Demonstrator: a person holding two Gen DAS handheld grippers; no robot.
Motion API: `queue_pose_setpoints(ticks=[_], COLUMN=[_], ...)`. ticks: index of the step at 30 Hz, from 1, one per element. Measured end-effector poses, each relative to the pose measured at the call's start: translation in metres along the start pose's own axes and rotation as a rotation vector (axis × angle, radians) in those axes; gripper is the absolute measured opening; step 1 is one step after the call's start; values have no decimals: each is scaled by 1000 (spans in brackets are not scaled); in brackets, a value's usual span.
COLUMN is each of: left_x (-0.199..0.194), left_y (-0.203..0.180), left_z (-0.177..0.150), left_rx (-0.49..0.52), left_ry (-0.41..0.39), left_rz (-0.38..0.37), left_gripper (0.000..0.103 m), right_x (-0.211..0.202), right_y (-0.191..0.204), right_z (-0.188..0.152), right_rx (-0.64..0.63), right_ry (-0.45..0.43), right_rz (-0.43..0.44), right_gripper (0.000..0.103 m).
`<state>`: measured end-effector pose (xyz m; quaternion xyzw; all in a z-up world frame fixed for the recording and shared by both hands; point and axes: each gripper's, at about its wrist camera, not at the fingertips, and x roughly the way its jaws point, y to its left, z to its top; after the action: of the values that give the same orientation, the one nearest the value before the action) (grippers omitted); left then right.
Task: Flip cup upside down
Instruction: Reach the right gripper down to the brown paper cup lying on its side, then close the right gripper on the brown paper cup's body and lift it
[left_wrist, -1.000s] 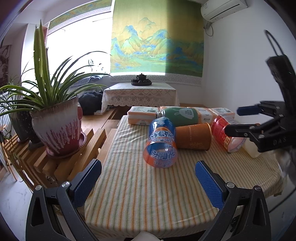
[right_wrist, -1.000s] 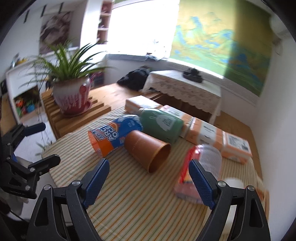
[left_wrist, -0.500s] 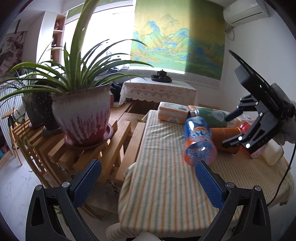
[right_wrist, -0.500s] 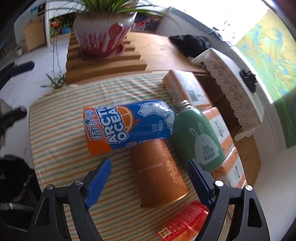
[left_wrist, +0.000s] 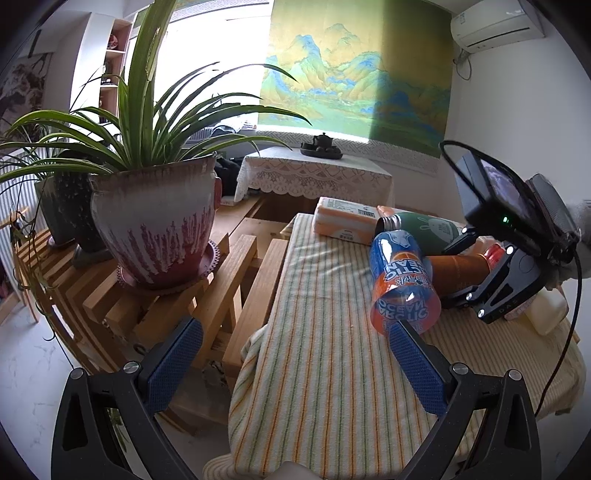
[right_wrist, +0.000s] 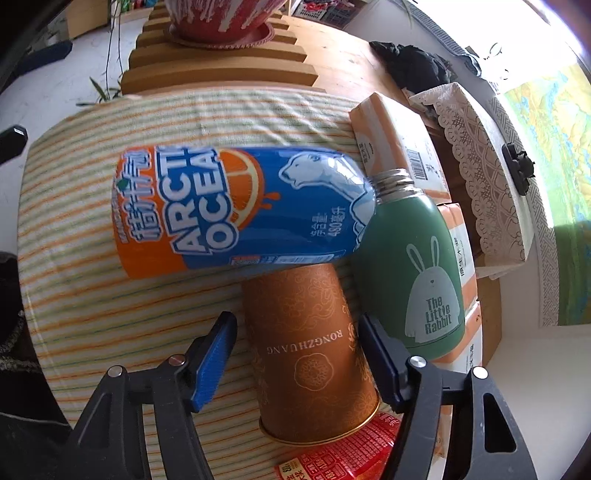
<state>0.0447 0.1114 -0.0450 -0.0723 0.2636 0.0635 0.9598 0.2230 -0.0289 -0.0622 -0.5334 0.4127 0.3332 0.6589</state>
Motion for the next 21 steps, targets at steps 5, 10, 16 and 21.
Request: queue_pose_setpoints(ticks=[5,10,16,21], left_x=[-1,-6,-14,-20], left_y=[0,-1,-5,-10], left_z=[1,1,0,-3], left_rx=[-1,-2,5,9], left_ry=[-4,-7,-15,-9], left_rz=[3,6,1,-12], left_gripper=[102,102,102,102], right_x=[3,-14,-36,-45], right_y=[5,11,30,54], right_z=[0,-7,-21,-27], right_rx=[-13,-18,-39,-76], right_ry=[14,-14,-32,-17], right_rz=[-14,6,36,73], right_gripper=[60,60,60,60])
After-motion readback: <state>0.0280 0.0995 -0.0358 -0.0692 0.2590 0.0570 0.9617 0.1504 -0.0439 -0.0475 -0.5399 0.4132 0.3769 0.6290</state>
